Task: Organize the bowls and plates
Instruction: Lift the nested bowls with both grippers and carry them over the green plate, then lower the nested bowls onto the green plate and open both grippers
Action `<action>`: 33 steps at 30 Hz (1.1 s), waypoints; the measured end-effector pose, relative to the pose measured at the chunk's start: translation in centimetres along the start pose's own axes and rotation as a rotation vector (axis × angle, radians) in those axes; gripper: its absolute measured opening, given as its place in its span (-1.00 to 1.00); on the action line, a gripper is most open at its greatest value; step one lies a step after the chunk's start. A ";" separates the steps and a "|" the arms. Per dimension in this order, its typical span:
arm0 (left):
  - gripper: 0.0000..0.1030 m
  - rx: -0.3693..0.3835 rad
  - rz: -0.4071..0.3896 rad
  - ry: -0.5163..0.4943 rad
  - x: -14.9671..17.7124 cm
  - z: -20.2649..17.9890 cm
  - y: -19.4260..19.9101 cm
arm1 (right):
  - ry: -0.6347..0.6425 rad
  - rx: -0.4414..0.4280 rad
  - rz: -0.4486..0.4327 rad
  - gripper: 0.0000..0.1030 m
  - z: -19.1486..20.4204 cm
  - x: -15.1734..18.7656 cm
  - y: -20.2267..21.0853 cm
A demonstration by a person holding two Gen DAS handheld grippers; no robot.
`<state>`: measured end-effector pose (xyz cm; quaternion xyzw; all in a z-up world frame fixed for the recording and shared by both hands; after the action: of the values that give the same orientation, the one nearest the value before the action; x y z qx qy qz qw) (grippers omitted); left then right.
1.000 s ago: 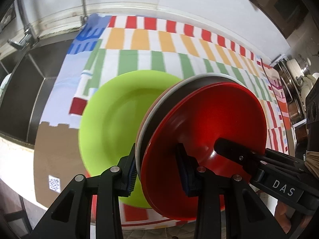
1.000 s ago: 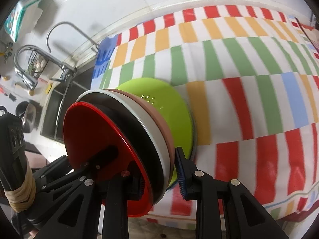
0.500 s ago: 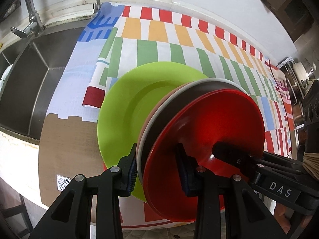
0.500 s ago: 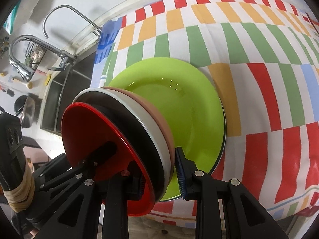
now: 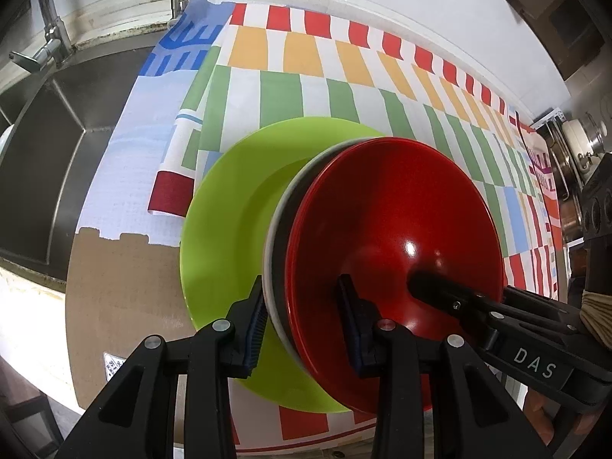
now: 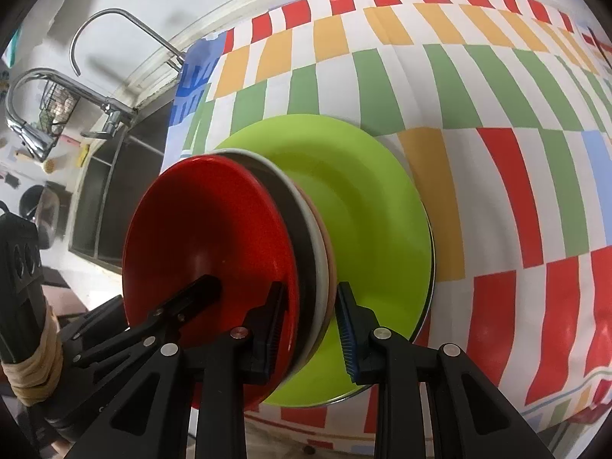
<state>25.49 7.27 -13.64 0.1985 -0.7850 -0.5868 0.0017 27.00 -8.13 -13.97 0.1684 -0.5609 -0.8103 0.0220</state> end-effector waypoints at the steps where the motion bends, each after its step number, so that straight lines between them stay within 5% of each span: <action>1: -0.32 0.001 -0.001 -0.001 -0.1 0.1 0.0 | 0.004 0.004 -0.002 -0.45 0.1 -0.1 0.0; 10: -0.30 -0.017 -0.057 -0.028 -0.2 0.4 0.6 | 0.027 0.047 -0.053 -0.44 0.6 0.0 0.4; 23: 0.48 -0.041 -0.339 -0.139 2.5 0.5 7.1 | 0.036 0.234 -0.335 0.19 3.0 3.0 7.5; 33: 0.79 -0.102 -0.517 -0.191 8.5 -0.7 11.4 | 0.115 0.364 -0.518 0.50 3.1 8.4 12.3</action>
<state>14.28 6.57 -4.88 0.3356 -0.6744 -0.6225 -0.2123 16.29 -11.78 -3.77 0.3524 -0.6329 -0.6644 -0.1839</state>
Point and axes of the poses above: each gripper's, at about its wrist camera, not at the fingertips, and y roughly against the way its jaws point, z to its left, x to its underside, the point moved 2 cm from there along -y, roughly the way its jaws point, and after that the axes turned 11 degrees about y, right-handed, at the moved point
